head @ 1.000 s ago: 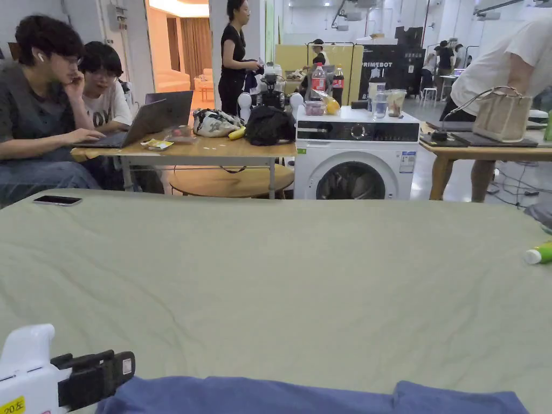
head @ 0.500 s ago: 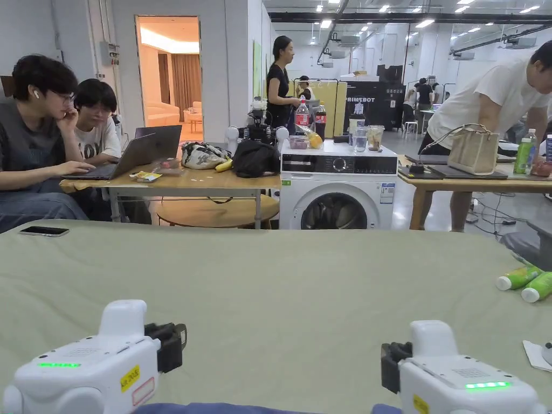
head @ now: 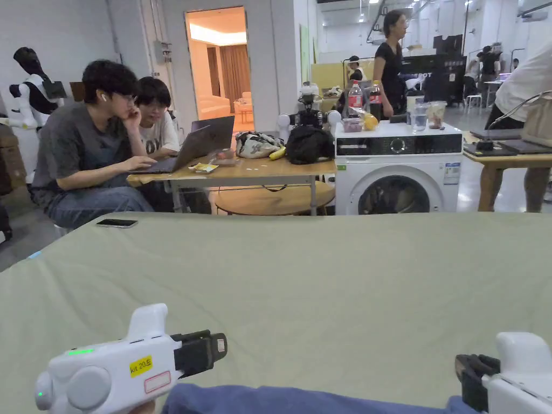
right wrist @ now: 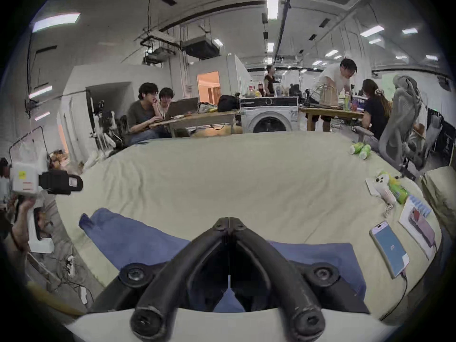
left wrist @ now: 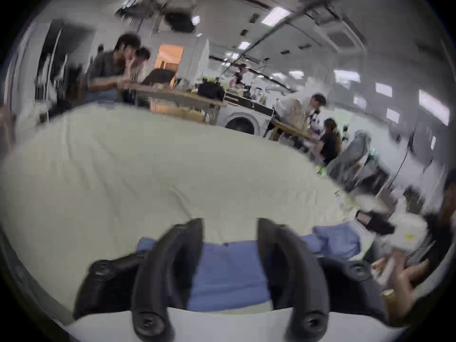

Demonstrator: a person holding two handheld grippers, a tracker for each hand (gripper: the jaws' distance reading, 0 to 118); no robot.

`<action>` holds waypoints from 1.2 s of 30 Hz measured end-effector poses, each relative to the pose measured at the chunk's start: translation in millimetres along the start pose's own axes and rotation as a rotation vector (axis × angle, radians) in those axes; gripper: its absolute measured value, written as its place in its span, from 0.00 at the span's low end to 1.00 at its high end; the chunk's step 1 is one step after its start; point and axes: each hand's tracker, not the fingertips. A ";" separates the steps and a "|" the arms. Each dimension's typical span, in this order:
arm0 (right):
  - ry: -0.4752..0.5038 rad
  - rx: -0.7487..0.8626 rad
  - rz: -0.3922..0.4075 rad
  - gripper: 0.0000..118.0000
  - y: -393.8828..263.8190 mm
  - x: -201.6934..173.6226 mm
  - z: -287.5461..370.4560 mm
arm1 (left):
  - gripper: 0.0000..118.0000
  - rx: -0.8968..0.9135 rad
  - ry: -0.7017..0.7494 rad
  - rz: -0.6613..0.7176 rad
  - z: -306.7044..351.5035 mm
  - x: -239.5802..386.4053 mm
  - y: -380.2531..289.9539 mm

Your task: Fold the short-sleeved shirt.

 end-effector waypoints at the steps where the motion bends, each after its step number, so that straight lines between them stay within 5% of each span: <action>1: 0.014 0.000 -0.023 0.00 -3.4 1.1 1.4 | 0.73 0.018 -0.045 0.114 3.3 -22.8 -5.2; 6: 0.079 -0.031 -0.092 0.00 -18.8 -2.9 0.1 | 0.74 0.051 -0.137 0.442 6.6 -93.0 -44.0; 13: 0.093 -0.068 -0.086 0.00 -22.4 -9.8 -0.9 | 0.74 -0.100 0.060 0.426 -23.4 -122.0 -62.0; 15: 0.101 -0.082 -0.112 0.00 -24.0 -8.4 -3.5 | 0.58 -0.133 -0.112 0.577 -50.4 -121.4 -74.3; 18: 0.098 -0.101 -0.106 0.00 -27.9 -8.8 -3.3 | 0.08 -0.104 -0.210 0.616 -76.3 -115.7 -83.1; 21: 0.088 -0.127 -0.087 0.00 -32.5 -7.0 -1.3 | 0.05 -0.178 -0.239 0.716 -94.9 -111.4 -92.6; 24: 0.084 -0.146 -0.084 0.00 -35.2 -3.4 1.6 | 0.04 -0.104 -0.217 0.675 -76.4 -107.8 -86.3; 27: 0.094 -0.149 -0.103 0.00 -35.4 -1.3 3.0 | 0.04 0.071 -0.308 0.810 -39.0 -117.3 -75.5; 28: 0.098 -0.147 -0.116 0.00 -35.9 -1.1 3.4 | 0.04 0.098 -0.374 0.784 -24.9 -117.3 -66.9; 32: 0.123 -0.124 -0.183 0.00 -40.7 -0.3 10.8 | 0.04 0.149 -0.268 0.618 30.9 -114.8 -28.4; 36: 0.134 -0.111 -0.193 0.00 -40.3 -2.1 16.2 | 0.04 0.192 -0.035 0.439 64.1 -80.8 0.7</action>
